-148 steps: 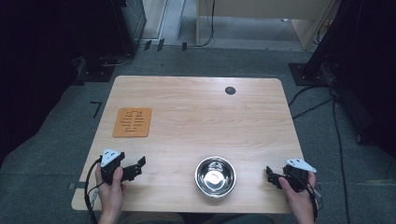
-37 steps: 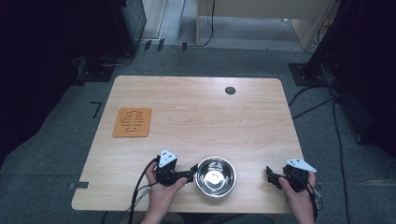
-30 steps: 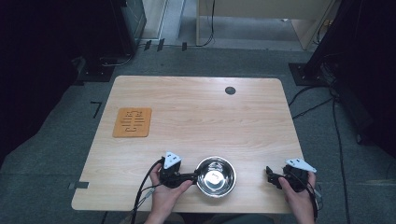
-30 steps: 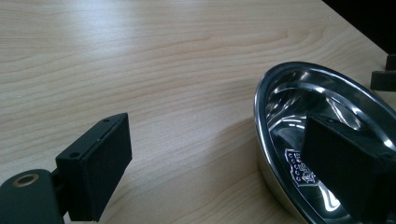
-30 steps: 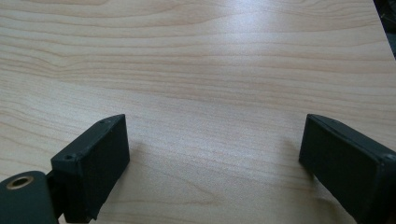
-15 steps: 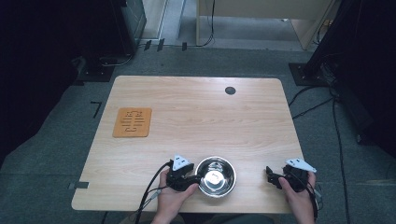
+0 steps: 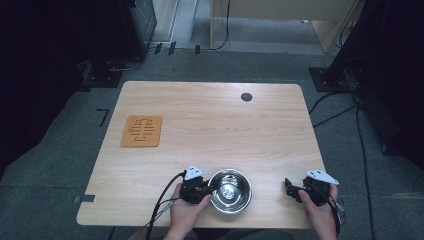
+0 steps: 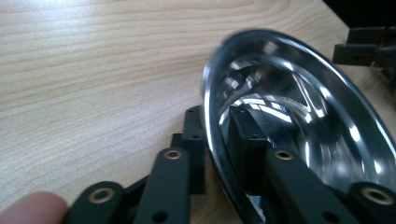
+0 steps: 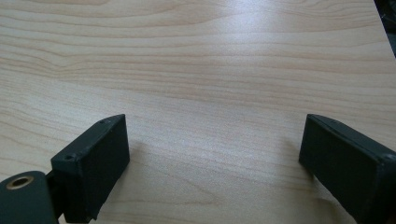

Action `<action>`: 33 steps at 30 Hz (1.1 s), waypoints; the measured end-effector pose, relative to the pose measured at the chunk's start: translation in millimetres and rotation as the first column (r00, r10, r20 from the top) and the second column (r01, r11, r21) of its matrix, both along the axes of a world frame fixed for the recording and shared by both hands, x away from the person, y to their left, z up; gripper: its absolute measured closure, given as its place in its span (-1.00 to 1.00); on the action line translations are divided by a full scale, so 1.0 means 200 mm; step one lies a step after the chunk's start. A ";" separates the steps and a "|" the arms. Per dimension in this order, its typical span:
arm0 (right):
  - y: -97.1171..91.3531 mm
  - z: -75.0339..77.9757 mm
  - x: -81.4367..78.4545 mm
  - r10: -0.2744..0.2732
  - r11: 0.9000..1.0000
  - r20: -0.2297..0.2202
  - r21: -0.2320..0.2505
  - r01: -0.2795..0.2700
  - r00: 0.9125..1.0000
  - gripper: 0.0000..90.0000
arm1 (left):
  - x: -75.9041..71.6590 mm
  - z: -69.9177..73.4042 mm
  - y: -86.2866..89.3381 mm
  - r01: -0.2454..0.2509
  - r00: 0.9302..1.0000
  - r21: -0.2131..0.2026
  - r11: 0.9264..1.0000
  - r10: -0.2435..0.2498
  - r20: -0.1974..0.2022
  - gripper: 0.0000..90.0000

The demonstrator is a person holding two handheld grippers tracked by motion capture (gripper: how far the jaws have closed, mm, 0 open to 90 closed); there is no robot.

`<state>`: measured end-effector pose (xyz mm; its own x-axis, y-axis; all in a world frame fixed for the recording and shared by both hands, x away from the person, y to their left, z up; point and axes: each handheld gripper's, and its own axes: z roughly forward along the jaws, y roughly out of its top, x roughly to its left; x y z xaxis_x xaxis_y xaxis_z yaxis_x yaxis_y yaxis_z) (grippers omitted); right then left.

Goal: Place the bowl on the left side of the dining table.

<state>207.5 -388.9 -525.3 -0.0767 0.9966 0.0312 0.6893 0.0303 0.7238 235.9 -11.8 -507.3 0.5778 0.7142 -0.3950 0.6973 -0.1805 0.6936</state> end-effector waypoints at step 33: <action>0.00 0.00 0.00 0.000 1.000 0.000 0.000 0.000 1.000 -0.83 | 0.09 0.08 0.15 -0.010 1.000 -0.101 0.995 0.008 -0.026 0.88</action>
<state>207.5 -388.8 -525.3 -0.0768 0.9966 0.0309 0.6894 0.0306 0.7238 254.2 18.3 -492.0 0.5603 0.6751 -0.4799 0.7164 -0.1042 0.6898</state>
